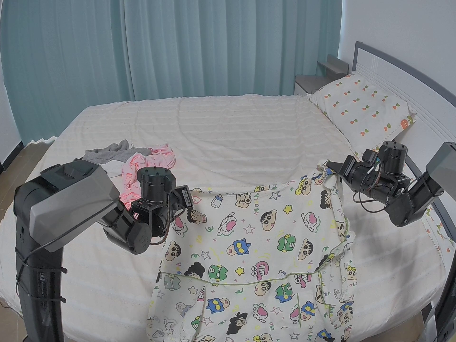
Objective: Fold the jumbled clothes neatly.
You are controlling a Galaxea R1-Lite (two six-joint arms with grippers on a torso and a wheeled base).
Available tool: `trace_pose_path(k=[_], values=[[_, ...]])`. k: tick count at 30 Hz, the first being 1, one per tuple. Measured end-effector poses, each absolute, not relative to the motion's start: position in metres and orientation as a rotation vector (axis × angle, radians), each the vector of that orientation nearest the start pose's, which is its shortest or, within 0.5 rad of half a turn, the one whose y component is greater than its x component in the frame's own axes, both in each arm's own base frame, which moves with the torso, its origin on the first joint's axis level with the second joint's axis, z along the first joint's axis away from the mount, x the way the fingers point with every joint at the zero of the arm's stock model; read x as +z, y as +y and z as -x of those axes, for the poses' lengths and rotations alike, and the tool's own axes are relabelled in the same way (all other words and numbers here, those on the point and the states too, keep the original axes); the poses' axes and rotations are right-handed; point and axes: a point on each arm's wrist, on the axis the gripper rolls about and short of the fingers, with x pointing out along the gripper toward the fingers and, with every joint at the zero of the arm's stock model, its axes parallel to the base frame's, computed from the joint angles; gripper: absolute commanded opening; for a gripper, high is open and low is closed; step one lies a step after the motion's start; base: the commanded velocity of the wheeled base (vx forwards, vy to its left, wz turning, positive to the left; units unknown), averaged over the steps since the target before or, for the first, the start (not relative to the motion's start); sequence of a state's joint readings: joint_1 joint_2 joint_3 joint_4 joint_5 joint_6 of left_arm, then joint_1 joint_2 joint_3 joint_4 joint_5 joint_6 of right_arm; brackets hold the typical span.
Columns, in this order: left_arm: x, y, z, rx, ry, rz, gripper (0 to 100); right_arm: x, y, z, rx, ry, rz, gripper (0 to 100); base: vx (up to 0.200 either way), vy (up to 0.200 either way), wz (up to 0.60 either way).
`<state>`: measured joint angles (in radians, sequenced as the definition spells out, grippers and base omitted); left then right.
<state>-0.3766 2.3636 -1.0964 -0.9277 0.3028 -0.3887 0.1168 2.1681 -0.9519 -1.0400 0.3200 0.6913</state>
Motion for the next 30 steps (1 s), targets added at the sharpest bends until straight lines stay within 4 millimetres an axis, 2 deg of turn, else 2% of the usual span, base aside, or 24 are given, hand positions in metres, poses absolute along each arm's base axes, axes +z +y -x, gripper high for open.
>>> trace_pose_path(k=[10,11,12,13,20,30], values=[[0.001,-0.151,-0.444,0.067,0.332,0.262,0,0.048,0.056,-0.445,0.289,0.333,-0.697,0,0.000,0.000,0.00],[-0.002,-0.151,-0.447,0.073,0.330,0.263,100,0.045,0.056,-0.448,0.286,0.338,-0.697,0,0.000,0.000,0.00],[-0.006,-0.151,-0.450,0.079,0.329,0.262,100,0.041,0.057,-0.451,0.282,0.343,-0.697,0,0.000,0.000,0.00],[-0.010,-0.151,-0.453,0.085,0.333,0.260,100,0.036,0.057,-0.454,0.278,0.351,-0.698,100,0.000,0.000,0.00],[-0.028,-0.149,-0.471,0.134,0.339,0.251,100,0.016,0.054,-0.476,0.247,0.391,-0.714,100,0.000,0.000,0.00],[-0.038,-0.136,-0.480,0.203,0.323,0.248,100,0.006,0.042,-0.497,0.166,0.410,-0.838,100,0.000,0.000,0.00]])
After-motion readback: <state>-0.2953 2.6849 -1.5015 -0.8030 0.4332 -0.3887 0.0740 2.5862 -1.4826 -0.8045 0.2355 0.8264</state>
